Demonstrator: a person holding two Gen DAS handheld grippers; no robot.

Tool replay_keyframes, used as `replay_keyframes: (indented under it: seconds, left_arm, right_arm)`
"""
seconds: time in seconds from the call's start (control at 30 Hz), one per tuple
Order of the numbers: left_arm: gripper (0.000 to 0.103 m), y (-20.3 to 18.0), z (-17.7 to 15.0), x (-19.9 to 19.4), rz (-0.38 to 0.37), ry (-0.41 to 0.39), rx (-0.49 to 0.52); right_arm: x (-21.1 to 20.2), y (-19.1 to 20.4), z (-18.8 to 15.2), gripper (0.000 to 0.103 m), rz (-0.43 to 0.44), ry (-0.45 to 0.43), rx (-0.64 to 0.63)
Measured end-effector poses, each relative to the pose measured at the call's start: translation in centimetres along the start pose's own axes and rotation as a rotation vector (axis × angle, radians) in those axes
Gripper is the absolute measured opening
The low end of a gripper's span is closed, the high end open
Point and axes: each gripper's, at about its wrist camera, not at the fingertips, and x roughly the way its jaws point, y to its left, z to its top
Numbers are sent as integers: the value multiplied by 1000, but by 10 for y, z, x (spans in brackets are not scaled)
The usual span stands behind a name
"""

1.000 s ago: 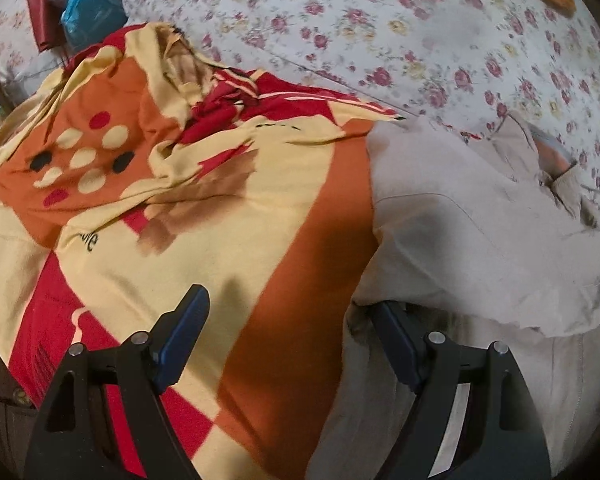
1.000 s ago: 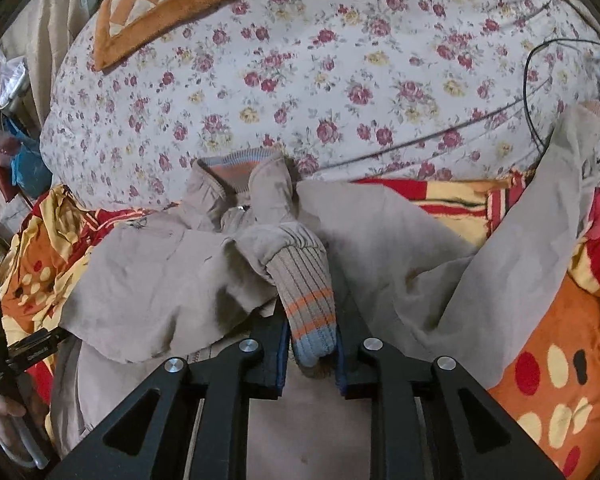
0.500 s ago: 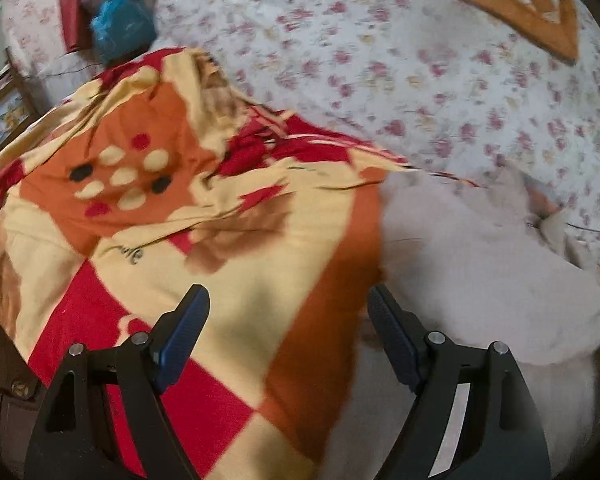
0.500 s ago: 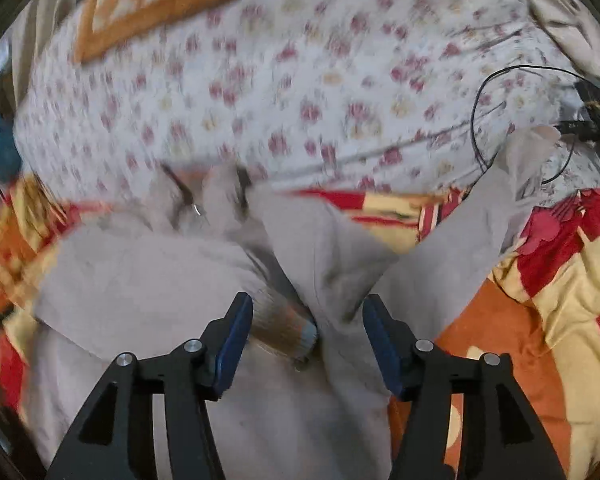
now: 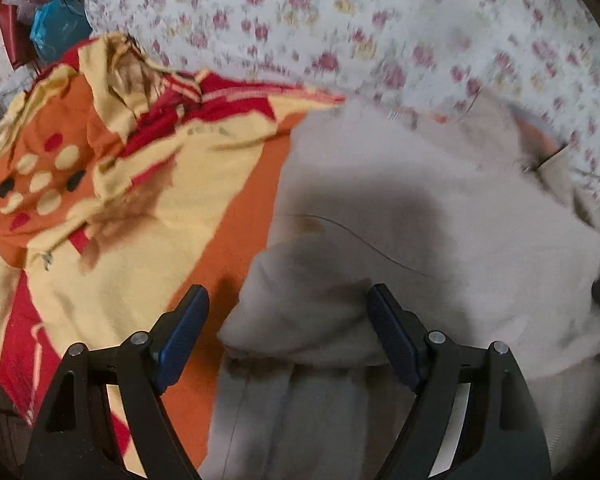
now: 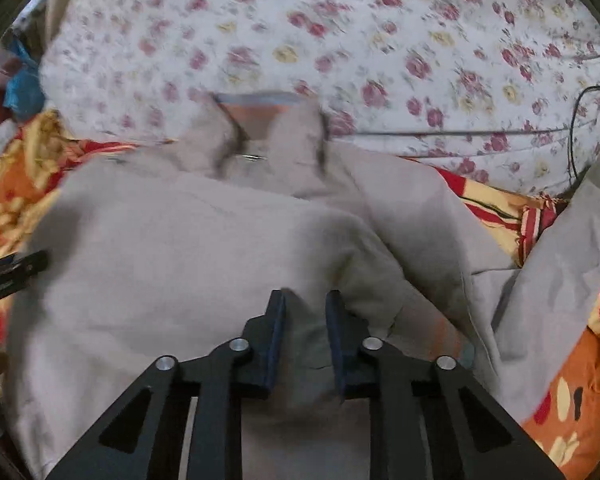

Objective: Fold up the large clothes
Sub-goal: 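Lay the cuff flat on the jacket front and open the right tool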

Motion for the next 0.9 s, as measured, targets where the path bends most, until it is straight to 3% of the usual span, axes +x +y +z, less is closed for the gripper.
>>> replay_keyframes:
  seconds: [0.1,0.23,0.33,0.5,0.9]
  left_arm:
    - [83,2,0,-2,-5,-13,-14]
    - [84,0,-2,-2,8,-24,0]
    - [84,-3,-2,-4,18,-32,12]
    - [84,-3,-3,-4,26,-42,14]
    - [83,-9,-6,-23,15,-80,39]
  right_arm:
    - [10,-3,0,15,-8,-10,9]
    - [-13,-5,4,20,42,-6,34]
    - [-34,-7,4,33,80,-39,43]
    - [-5,-3,-12,32,65,72,16]
    - [-55,-13,-10,39,105,-16,77]
